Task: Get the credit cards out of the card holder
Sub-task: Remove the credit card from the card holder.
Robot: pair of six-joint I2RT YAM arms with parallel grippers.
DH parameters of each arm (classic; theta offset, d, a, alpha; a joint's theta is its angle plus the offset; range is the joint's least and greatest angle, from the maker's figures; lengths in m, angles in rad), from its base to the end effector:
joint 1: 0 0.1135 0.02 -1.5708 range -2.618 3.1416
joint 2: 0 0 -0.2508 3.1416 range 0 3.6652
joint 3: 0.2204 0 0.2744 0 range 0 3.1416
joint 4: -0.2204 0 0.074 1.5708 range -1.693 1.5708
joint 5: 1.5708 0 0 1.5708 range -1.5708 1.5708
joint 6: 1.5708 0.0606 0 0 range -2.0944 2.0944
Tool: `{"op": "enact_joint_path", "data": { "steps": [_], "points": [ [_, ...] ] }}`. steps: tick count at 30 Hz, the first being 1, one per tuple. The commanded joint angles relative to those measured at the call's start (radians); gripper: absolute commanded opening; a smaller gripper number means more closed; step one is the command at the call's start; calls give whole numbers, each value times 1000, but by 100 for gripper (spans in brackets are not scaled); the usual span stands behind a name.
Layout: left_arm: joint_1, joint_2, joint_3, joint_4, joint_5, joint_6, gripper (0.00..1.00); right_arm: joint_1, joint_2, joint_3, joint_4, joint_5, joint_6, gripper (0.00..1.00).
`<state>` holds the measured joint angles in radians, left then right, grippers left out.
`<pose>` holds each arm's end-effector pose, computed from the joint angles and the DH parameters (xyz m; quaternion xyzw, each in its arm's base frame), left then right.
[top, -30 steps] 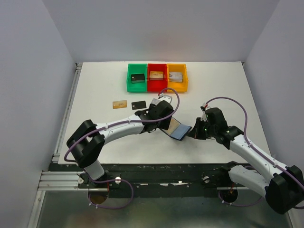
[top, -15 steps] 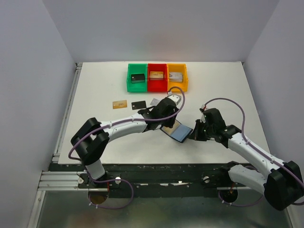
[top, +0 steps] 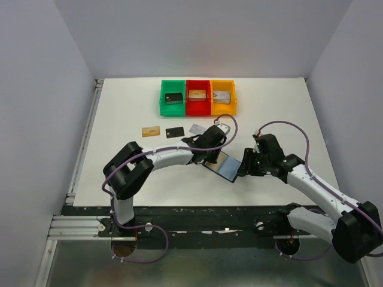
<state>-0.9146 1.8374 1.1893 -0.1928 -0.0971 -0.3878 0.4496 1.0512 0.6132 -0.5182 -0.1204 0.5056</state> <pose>0.2641 -0.3334 0.1415 0.2262 0.9054 -0.1800 0.3110 0.2137 0.1112 0.1623 0.0085 0.9516 0.1897 0.2418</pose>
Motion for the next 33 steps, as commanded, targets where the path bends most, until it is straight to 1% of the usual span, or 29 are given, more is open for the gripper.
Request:
{"op": "enact_joint_path", "data": {
  "steps": [1, 4, 7, 11, 13, 14, 16, 20, 25, 27, 33],
  "points": [
    [3, 10, -7, -7, -9, -8, 30, -3, -17, 60, -65, 51, 4, 54],
    [3, 8, -25, -5, -7, -28, 27, -3, -46, 69, -34, 15, 2, 53],
    [3, 2, -49, 1, -1, -45, 24, -3, -57, 37, 67, -71, 20, 46],
    [2, -10, -83, -3, -6, -59, 22, -2, 33, 23, 176, -172, 65, 32],
    [-3, -13, -97, -5, -7, -60, 21, -2, 91, 20, 228, -203, 80, 29],
    [-7, -15, -102, -7, -10, -54, 18, -3, 114, 19, 247, -211, 86, 28],
    [-15, -21, -105, -22, -48, -52, 17, 0, 162, 17, 280, -228, 94, 27],
    [-17, -105, -166, 33, -87, -63, 16, 0, 205, 13, 322, -231, 97, 27],
    [-9, -179, -171, 47, -125, -68, 16, 0, 266, 13, 336, -220, 86, 28],
    [16, -196, -160, 46, -115, -78, 19, 0, 283, 8, 343, -216, 88, 29],
    [152, -159, -123, 44, 8, -137, 38, 0, 314, -7, 363, -216, 91, 32]
  ]
}}
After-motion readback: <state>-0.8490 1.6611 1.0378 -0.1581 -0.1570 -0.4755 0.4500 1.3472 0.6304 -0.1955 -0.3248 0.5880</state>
